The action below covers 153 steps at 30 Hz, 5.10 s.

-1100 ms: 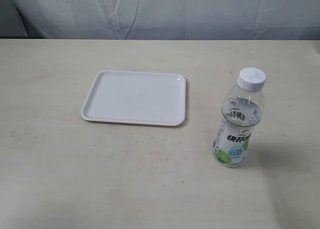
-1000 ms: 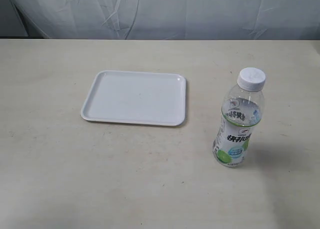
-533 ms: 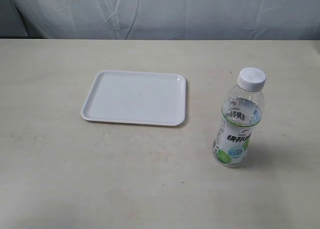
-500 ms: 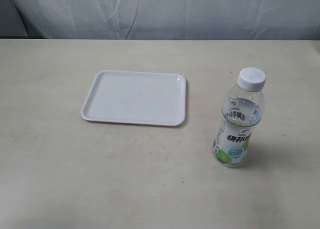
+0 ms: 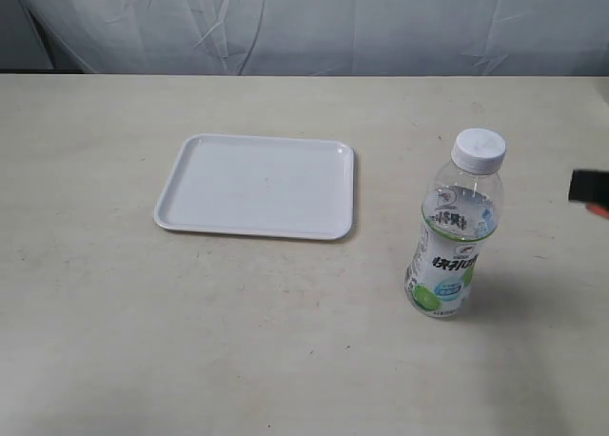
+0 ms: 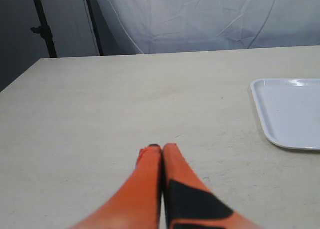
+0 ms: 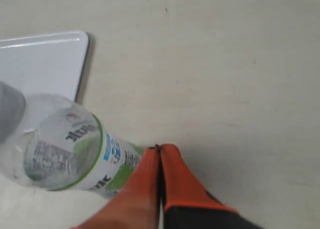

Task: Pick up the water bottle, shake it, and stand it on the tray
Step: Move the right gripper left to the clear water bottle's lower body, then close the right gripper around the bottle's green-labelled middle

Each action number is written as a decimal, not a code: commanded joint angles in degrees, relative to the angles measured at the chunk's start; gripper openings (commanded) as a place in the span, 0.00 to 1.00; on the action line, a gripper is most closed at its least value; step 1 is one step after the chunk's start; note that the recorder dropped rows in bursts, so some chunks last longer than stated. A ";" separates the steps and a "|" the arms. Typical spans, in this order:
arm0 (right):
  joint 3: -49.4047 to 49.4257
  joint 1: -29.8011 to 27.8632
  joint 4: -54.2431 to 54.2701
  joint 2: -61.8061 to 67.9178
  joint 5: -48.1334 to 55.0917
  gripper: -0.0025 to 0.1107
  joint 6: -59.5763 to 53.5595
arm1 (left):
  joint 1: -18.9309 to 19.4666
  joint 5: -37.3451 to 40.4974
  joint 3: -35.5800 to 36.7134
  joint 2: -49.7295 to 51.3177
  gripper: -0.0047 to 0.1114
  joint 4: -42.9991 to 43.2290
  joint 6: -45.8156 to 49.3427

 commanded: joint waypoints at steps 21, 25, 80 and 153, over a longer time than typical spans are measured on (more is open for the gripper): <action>10.28 -0.05 39.26 0.33 -0.28 0.02 -43.19 | 0.05 -0.79 0.13 -0.24 0.04 -0.56 -0.47; 10.28 -0.05 40.10 0.33 -0.19 0.02 -43.05 | 0.05 -0.79 0.13 -0.24 0.04 -0.56 -0.47; 8.46 -0.05 84.24 33.21 3.19 0.79 -107.83 | 0.05 -0.79 0.13 -0.24 0.04 -0.44 -0.47; -0.64 8.55 84.24 36.45 -6.73 0.74 -109.16 | 0.05 -0.79 0.13 -0.24 0.04 -0.44 -0.47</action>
